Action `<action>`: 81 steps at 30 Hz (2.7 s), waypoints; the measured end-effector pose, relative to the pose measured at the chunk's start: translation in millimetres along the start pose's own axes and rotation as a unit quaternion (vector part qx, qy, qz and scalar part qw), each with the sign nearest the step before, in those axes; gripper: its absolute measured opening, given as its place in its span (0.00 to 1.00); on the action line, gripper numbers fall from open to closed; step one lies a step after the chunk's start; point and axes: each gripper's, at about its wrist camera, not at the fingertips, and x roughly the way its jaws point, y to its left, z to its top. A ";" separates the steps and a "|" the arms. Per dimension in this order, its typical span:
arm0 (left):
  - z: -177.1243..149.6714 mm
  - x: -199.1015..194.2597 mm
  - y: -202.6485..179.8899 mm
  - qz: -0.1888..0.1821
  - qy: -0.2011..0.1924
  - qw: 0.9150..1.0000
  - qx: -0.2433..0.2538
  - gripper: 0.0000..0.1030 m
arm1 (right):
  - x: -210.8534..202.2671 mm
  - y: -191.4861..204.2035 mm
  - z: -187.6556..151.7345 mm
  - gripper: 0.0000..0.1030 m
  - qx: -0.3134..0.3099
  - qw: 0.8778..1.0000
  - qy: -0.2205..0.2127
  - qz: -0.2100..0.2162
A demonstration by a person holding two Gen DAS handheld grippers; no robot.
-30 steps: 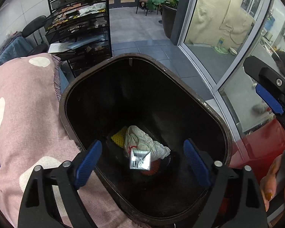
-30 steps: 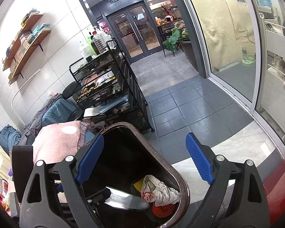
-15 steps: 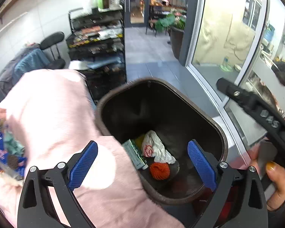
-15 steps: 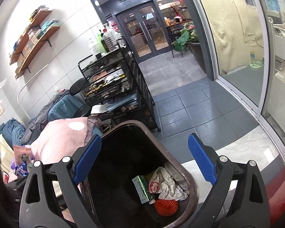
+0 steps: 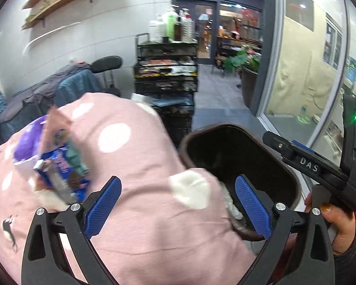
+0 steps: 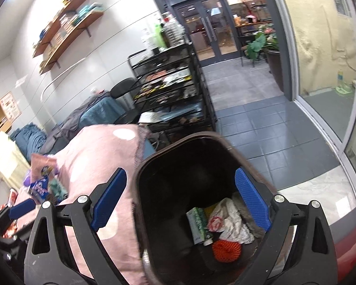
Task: Collect trash
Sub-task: 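Move both tools back over the table toward the remaining trash, then grasp the blue snack wrapper with the right tool and lift it, then grasp the purple packet with the left tool and lift it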
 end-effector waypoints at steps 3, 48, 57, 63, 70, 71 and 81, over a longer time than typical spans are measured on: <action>-7.4 -8.0 18.7 0.016 -0.006 1.000 -0.019 0.93 | 5.0 16.6 -5.0 0.89 -0.015 1.000 0.012 0.017; -65.2 -36.0 226.8 0.107 0.006 0.972 -0.207 0.91 | 114.6 290.3 -58.4 0.48 -0.262 0.924 0.194 0.203; -56.3 -27.4 239.9 0.074 0.003 0.968 -0.239 0.85 | 97.9 278.3 -52.7 0.09 -0.249 0.930 0.161 0.219; -47.4 -22.1 225.7 0.087 0.006 0.975 -0.203 0.85 | 66.8 251.8 -47.7 0.09 -0.233 0.936 0.139 0.224; -31.4 -8.4 241.4 0.075 0.004 0.974 -0.213 0.83 | 34.1 218.1 -42.5 0.09 -0.241 0.948 0.092 0.185; -28.7 -7.6 243.9 0.067 0.002 0.974 -0.218 0.83 | 30.8 212.9 -41.1 0.09 -0.242 0.950 0.086 0.178; -10.3 19.5 267.7 0.024 0.019 0.962 -0.273 0.72 | 9.2 180.4 -36.7 0.09 -0.220 0.959 0.076 0.164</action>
